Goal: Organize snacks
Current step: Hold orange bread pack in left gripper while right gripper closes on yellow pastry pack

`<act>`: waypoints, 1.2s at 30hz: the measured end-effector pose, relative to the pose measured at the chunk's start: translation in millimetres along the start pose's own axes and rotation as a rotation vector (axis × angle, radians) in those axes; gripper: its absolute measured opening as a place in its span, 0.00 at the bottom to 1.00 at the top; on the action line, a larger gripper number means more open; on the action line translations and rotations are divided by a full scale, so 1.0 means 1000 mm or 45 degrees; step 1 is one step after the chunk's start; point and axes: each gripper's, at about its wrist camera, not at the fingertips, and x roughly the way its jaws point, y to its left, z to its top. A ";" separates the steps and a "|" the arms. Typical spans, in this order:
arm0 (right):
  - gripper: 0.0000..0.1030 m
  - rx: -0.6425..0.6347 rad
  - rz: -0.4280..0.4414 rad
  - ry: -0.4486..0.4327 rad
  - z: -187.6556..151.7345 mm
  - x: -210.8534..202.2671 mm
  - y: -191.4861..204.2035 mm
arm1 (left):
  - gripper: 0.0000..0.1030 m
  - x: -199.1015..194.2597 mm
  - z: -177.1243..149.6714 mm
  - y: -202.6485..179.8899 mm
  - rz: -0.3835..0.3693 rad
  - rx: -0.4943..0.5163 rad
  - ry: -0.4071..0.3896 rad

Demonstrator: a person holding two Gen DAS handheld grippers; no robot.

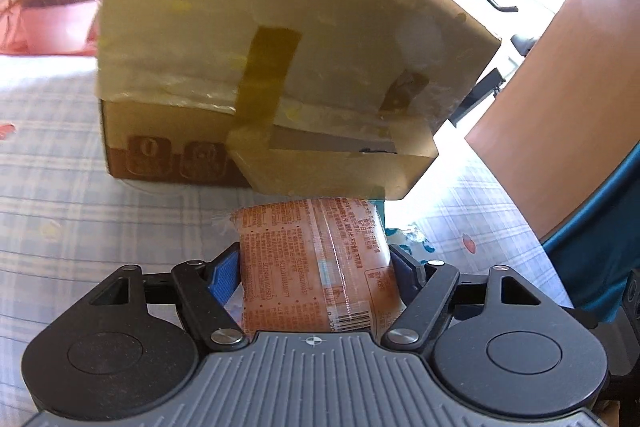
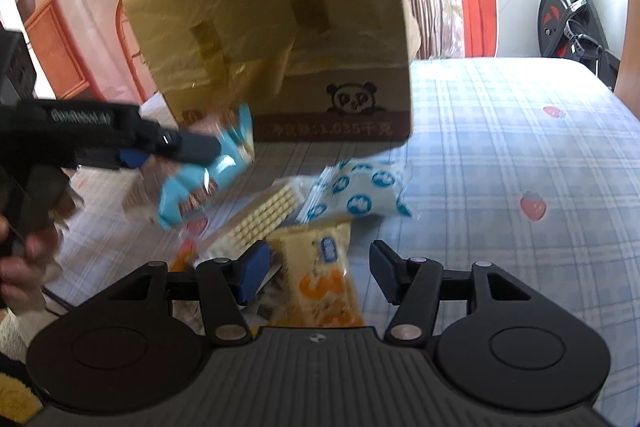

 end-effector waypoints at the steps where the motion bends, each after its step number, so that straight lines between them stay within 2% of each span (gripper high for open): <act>1: 0.57 0.002 0.000 0.005 -0.002 0.000 0.000 | 0.75 -0.003 -0.001 0.000 0.012 0.007 -0.008; 8: 0.57 0.021 -0.012 0.022 -0.013 0.002 0.001 | 0.75 -0.012 -0.009 0.004 0.068 0.024 -0.013; 14: 0.57 0.022 -0.028 0.044 -0.018 0.002 0.001 | 0.75 -0.022 -0.017 0.018 0.113 -0.011 -0.029; 16: 0.54 0.021 -0.037 0.047 -0.020 0.002 0.002 | 0.75 -0.026 -0.019 0.021 0.127 -0.022 -0.038; 18: 0.45 0.009 -0.061 0.035 -0.022 0.002 0.004 | 0.75 -0.028 -0.021 0.024 0.135 -0.033 -0.039; 29: 0.43 0.008 -0.072 0.044 -0.020 0.006 0.005 | 0.75 -0.031 -0.024 0.025 0.135 -0.041 -0.057; 36: 0.39 0.037 -0.055 -0.041 -0.008 -0.010 0.006 | 0.75 -0.047 -0.018 0.022 0.144 -0.027 -0.137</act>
